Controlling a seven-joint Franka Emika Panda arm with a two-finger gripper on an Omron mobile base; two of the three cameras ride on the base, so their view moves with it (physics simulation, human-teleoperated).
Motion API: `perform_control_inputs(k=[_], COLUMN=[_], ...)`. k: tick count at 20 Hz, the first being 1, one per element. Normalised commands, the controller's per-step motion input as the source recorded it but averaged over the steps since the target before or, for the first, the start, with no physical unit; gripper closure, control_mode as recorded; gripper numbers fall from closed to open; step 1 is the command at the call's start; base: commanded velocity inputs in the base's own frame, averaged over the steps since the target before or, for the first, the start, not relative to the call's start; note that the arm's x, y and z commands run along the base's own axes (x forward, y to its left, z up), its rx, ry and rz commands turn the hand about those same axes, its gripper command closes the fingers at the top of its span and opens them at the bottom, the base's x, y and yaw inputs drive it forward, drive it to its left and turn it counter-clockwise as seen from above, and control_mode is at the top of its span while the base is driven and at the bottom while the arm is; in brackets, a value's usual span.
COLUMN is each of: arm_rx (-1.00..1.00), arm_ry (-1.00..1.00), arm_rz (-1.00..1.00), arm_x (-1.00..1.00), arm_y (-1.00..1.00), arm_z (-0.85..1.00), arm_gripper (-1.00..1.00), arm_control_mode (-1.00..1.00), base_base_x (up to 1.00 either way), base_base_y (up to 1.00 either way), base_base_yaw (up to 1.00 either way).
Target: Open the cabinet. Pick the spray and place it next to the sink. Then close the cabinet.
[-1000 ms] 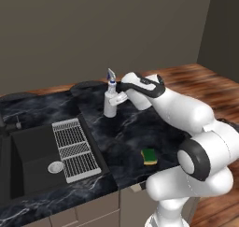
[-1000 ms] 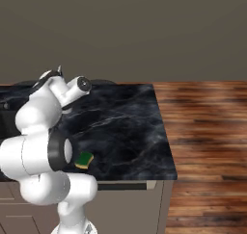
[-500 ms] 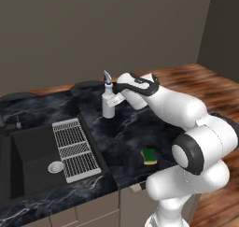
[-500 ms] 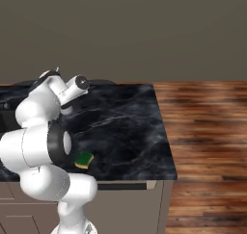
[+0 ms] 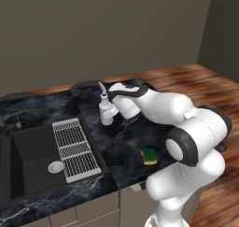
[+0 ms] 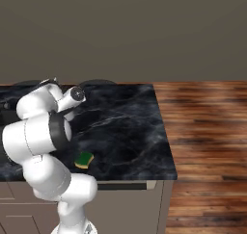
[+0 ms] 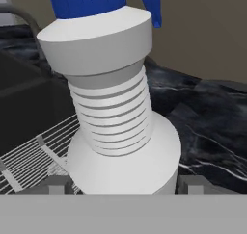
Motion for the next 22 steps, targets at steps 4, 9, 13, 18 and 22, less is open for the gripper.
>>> perform_control_inputs(k=[4, 9, 13, 18, 22], arm_rx=[-0.01, -0.01, 0.00, 0.00, 0.00], arm_ry=[0.00, 0.00, 0.00, 0.00, 0.00], arm_rz=[0.00, 0.00, 0.00, 0.00, 0.00], arm_x=[0.18, 0.12, 0.02, 0.08, 0.11], arm_y=[0.11, 0.07, 0.00, 0.04, 0.01], arm_z=[-0.37, -0.23, -0.31, -0.53, -0.16], arm_gripper=[1.00, 1.00, 1.00, 1.00, 1.00], arm_control_mode=[-1.00, -1.00, -1.00, -1.00, -1.00], base_base_x=[0.00, 0.00, 0.00, 0.00, 0.00], base_base_y=[0.00, 0.00, 0.00, 0.00, 0.00], base_base_yaw=[0.00, 0.00, 0.00, 0.00, 0.00])
